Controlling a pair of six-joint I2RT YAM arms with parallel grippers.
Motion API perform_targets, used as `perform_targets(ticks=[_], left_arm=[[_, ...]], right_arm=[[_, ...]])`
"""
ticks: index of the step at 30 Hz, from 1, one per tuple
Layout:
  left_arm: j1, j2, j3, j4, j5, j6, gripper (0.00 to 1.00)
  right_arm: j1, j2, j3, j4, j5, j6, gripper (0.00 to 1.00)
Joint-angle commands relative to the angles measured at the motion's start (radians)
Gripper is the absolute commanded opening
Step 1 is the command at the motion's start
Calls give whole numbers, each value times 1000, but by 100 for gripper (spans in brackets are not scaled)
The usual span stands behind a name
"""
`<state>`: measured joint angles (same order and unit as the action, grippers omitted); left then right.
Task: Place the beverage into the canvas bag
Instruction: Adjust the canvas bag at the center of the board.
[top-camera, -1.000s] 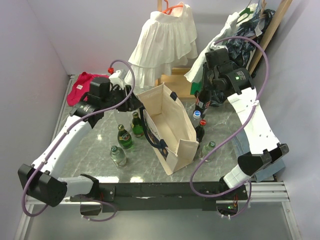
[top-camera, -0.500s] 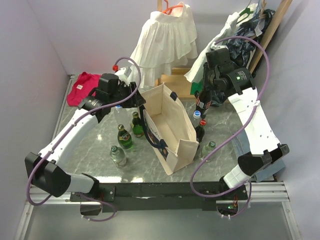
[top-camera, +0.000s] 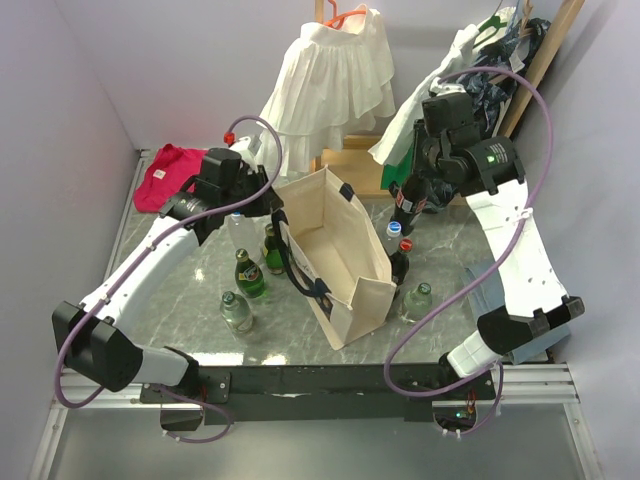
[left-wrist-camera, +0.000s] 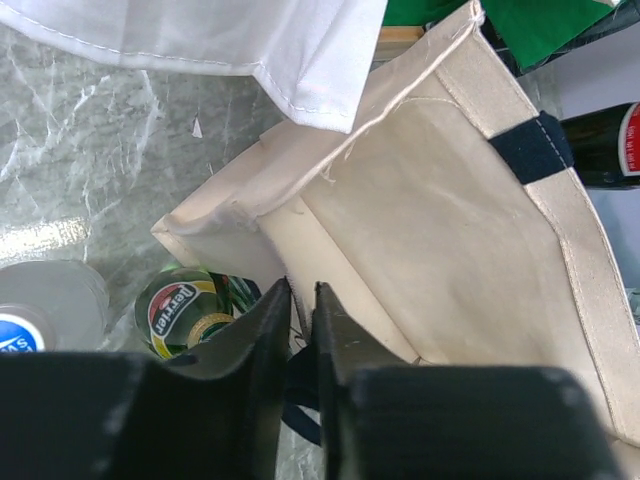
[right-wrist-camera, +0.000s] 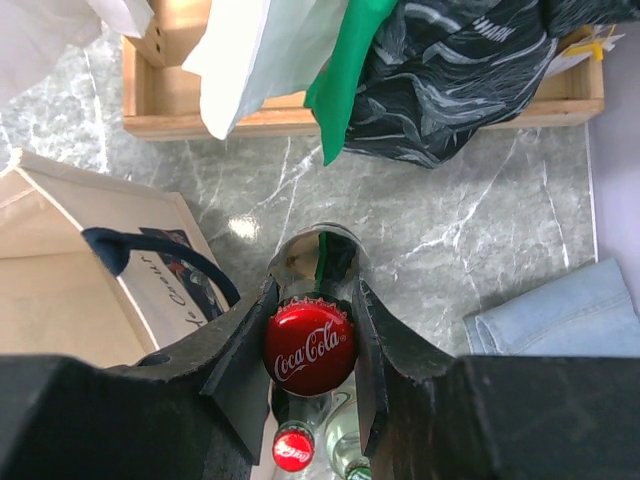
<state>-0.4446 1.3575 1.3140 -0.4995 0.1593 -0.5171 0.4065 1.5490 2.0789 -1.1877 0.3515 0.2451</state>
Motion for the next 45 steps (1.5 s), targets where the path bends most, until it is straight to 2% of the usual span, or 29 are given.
perform_targets(ticks=[1, 5, 24, 32, 45], left_arm=[[-3, -8, 25, 19, -14, -18, 14], [-5, 6, 31, 30, 0, -32, 1], [-17, 66, 64, 59, 9, -50, 1], [-19, 63, 42, 67, 3, -47, 1], [-23, 37, -1, 70, -3, -43, 1]], right_arm=[[-6, -99, 113, 168, 43, -23, 0], [-6, -99, 151, 171, 38, -24, 0], [-6, -109, 277, 253, 12, -33, 0], [-6, -150, 289, 333, -13, -35, 0], [-8, -144, 383, 352, -92, -15, 0]])
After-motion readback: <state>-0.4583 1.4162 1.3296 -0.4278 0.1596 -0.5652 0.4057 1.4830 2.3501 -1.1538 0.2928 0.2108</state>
